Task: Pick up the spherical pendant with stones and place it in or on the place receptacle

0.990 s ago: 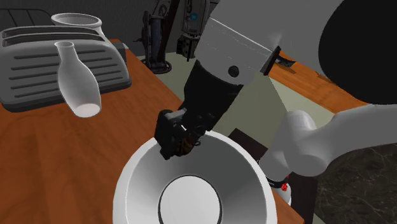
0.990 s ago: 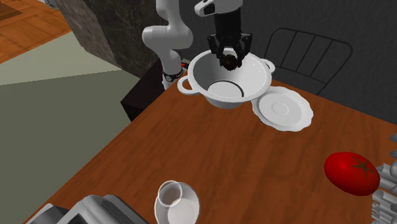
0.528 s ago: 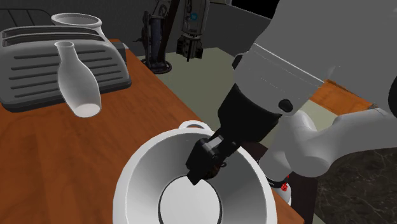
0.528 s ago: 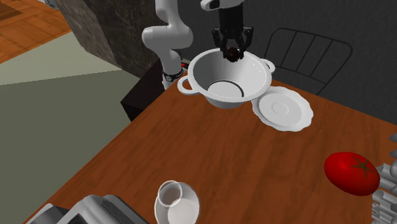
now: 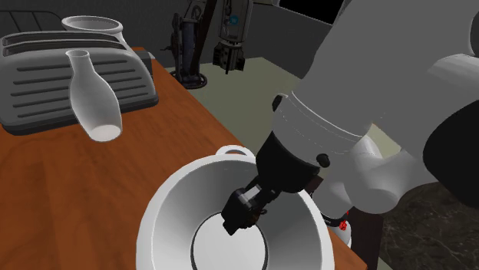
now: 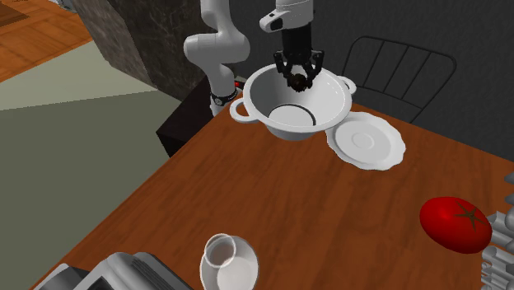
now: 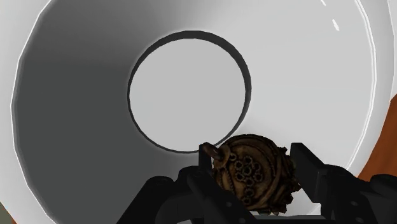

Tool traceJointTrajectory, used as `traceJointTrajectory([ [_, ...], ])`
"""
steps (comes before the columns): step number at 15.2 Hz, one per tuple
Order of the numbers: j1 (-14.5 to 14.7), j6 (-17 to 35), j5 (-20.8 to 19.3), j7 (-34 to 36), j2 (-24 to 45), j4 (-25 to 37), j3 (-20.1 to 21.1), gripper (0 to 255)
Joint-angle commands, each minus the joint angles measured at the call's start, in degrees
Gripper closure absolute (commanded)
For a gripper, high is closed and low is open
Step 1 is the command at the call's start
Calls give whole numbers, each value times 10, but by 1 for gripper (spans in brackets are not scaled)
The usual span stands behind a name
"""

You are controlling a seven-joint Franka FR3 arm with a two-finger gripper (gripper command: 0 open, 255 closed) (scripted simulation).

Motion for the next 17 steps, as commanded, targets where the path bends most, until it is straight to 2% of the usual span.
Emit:
traceJointTrajectory([
  [1,2,15,6,-2,1,-14,6,255],
  [9,3,20,8,-3,1,-18,8,255],
  [10,3,20,8,-3,1,-18,8,0],
  [15,3,20,8,-3,1,-18,8,0],
  [17,2,-21,-6,1,-12,8,-12,0],
])
